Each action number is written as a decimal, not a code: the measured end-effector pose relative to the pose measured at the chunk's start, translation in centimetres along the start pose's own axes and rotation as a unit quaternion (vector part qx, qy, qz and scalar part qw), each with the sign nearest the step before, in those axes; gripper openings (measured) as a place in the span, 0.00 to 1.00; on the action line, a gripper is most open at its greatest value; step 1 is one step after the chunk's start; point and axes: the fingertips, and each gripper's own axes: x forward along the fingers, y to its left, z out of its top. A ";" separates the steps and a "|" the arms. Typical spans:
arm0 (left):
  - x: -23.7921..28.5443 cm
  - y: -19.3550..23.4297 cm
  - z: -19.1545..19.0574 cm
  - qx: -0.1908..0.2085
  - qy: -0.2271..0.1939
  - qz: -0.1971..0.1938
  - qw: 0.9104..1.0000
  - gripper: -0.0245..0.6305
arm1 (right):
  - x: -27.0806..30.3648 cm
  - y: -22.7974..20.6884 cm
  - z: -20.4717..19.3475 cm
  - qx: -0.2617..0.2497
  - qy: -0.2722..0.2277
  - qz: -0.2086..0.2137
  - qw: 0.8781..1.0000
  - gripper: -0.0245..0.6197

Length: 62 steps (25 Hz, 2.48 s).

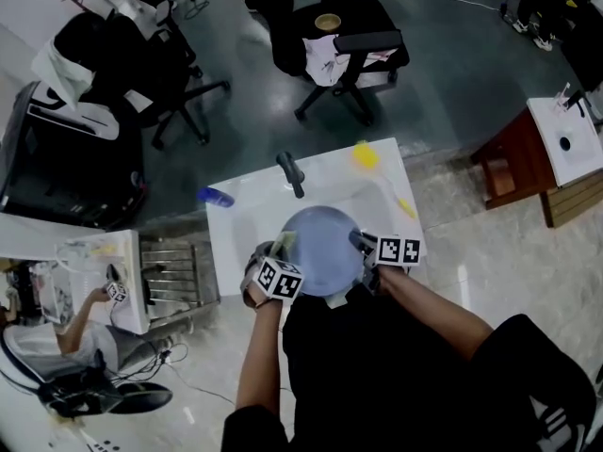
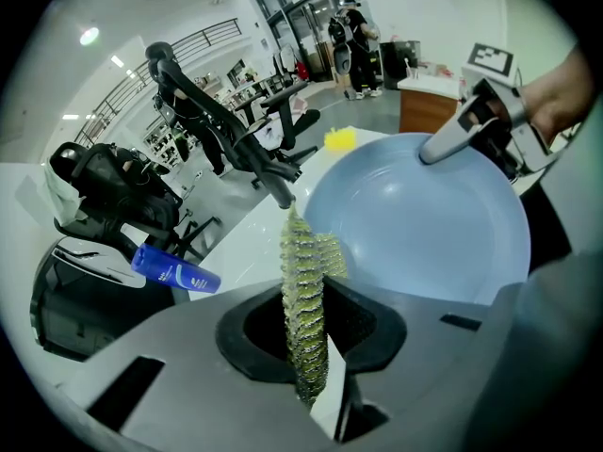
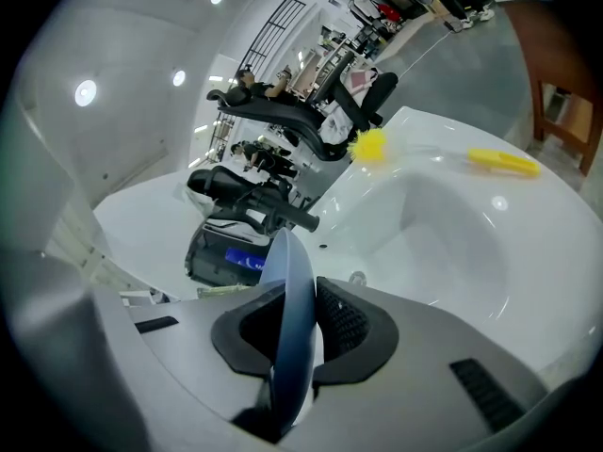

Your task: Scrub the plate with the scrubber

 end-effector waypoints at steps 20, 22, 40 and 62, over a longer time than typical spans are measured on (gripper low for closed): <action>-1.1 -1.4 -0.1 -0.008 -0.008 -0.011 1.000 0.13 | 0.7 -0.7 1.8 0.015 -0.025 -0.013 0.999 0.10; -1.2 -1.6 -0.2 -0.008 -0.009 -0.014 1.000 0.13 | 0.7 -0.7 2.0 0.017 -0.027 -0.014 0.999 0.10; -2.0 -2.9 -0.6 -0.026 -0.025 -0.017 0.999 0.13 | 1.9 -0.6 3.3 0.020 -0.040 -0.025 0.999 0.10; -1.4 -4.5 -0.5 -0.139 -0.043 -0.074 0.987 0.13 | 3.0 -2.3 4.2 0.047 -0.040 -0.042 0.997 0.10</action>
